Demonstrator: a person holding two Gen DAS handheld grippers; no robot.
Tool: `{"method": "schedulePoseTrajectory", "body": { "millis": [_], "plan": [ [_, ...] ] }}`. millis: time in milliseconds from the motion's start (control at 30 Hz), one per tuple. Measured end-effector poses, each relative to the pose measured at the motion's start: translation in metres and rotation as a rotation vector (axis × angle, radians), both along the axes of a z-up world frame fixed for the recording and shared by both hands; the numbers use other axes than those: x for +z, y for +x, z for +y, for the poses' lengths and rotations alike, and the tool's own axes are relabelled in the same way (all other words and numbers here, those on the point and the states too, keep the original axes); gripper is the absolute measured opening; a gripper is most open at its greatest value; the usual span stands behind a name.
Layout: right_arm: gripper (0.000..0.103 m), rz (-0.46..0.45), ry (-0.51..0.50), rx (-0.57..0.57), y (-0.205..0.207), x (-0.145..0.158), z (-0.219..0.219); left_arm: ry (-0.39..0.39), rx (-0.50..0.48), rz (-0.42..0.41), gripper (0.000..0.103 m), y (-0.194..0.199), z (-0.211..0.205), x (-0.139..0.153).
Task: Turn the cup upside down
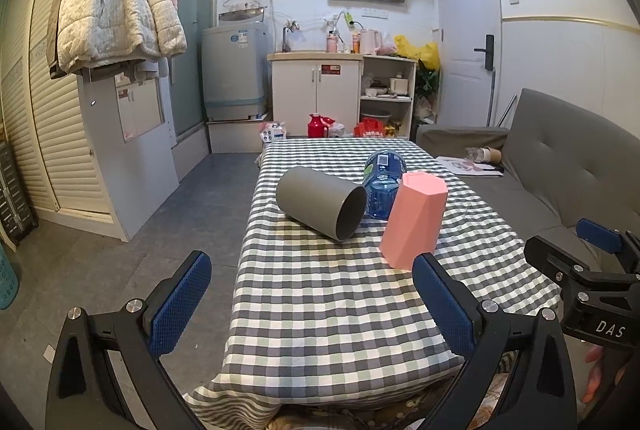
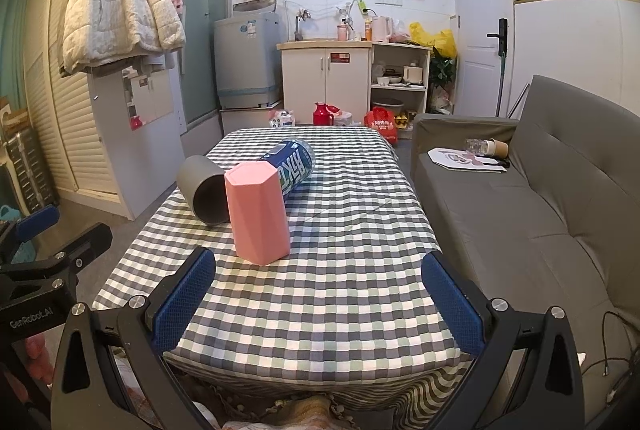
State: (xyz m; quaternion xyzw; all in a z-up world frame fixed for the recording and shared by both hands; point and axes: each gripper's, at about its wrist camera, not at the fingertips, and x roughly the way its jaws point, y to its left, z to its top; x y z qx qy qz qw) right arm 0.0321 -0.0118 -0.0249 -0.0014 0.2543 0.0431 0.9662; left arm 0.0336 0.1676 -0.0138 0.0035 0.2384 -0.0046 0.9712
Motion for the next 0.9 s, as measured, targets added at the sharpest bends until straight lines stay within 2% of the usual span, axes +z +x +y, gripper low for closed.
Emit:
{"method": "schedulePoseTrajectory", "body": {
  "millis": [900],
  "plan": [
    [0.103,0.001,-0.014,0.005,0.0003,-0.0016,0.0028,-0.001,0.002,0.002,0.103,0.0004,-0.0004,0.0007]
  ]
}}
